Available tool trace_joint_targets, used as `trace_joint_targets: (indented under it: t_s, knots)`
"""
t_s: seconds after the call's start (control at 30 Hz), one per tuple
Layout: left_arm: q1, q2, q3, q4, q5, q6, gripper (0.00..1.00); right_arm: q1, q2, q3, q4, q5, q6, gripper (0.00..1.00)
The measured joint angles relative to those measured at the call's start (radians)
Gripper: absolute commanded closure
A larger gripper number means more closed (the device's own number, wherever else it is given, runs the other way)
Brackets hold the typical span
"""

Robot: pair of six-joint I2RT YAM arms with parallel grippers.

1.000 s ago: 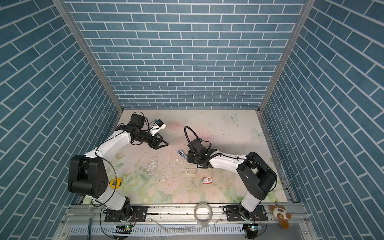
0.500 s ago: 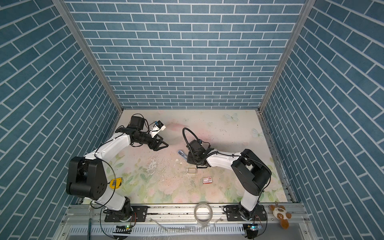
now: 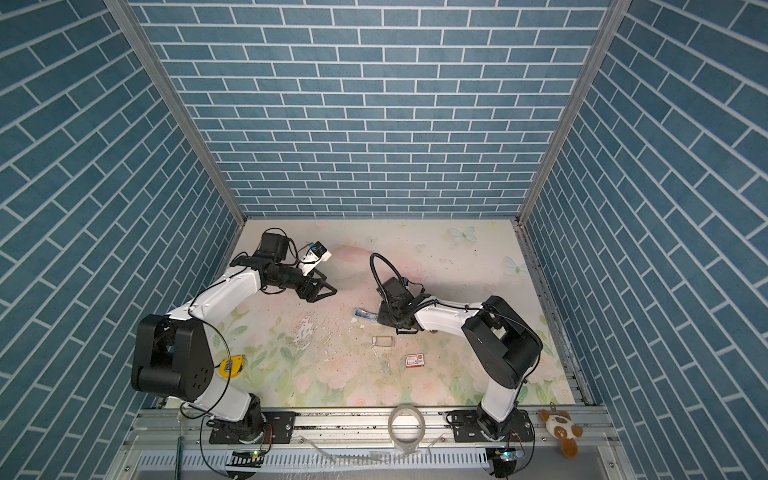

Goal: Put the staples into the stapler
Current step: 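Grip the blue stapler's base with the right gripper and turn it sideways, then hold the blue stapler with the right gripper while the left gripper reaches its top end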

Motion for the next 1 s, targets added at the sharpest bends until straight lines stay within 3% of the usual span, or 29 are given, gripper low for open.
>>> trace_joint_targets:
  t_s: [0.43, 0.7, 1.0]
  knots:
    - [-0.003, -0.029, -0.021, -0.091, -0.016, 0.136, 0.21, -0.002, 0.029, 0.037, -0.008, -0.029, -0.026, 0.85]
    - [-0.075, -0.016, -0.033, -0.138, -0.101, 0.259, 0.26, -0.003, 0.039, 0.048, -0.007, -0.036, -0.029, 0.87]
    - [-0.183, 0.163, 0.014, -0.186, -0.193, 0.375, 0.45, -0.007, 0.039, 0.048, -0.003, -0.043, -0.029, 0.87]
